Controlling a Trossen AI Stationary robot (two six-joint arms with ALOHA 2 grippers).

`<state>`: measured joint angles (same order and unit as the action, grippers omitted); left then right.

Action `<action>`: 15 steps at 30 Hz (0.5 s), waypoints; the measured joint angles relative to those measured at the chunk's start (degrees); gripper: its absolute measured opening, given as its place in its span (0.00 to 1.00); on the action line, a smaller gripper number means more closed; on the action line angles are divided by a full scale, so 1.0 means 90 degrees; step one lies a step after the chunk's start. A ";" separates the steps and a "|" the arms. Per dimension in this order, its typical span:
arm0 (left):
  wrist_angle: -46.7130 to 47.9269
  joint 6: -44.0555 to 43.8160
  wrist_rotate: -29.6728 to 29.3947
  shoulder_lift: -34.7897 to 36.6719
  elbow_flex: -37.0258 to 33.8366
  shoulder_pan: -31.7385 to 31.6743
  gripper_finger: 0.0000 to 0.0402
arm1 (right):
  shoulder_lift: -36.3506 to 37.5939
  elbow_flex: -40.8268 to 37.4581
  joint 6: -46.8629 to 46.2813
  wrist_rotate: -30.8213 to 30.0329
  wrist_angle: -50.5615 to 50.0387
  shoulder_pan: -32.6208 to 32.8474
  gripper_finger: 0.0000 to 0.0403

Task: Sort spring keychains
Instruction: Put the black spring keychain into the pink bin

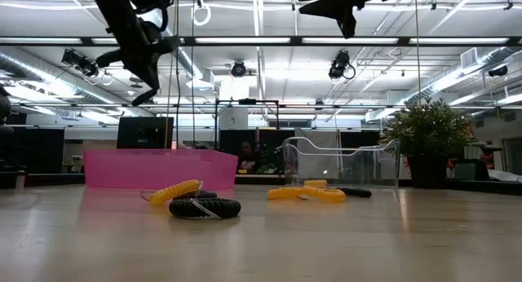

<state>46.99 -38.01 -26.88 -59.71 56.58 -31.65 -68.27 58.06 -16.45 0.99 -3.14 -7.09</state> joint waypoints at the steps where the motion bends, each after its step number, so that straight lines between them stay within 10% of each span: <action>1: 0.0019 -0.0062 0.0068 -0.0104 0.0000 -0.0058 0.00 | 0.0000 0.0000 0.0053 0.0000 -0.0039 0.0000 0.28; 15: -0.0134 0.0324 0.0348 -0.1961 0.0000 -0.0624 0.00 | 0.0000 0.0000 0.0005 -0.0014 -0.0089 -0.0168 0.28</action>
<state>45.79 -35.10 -23.75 -77.36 56.58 -37.27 -68.27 58.06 -16.40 0.87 -3.95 -8.61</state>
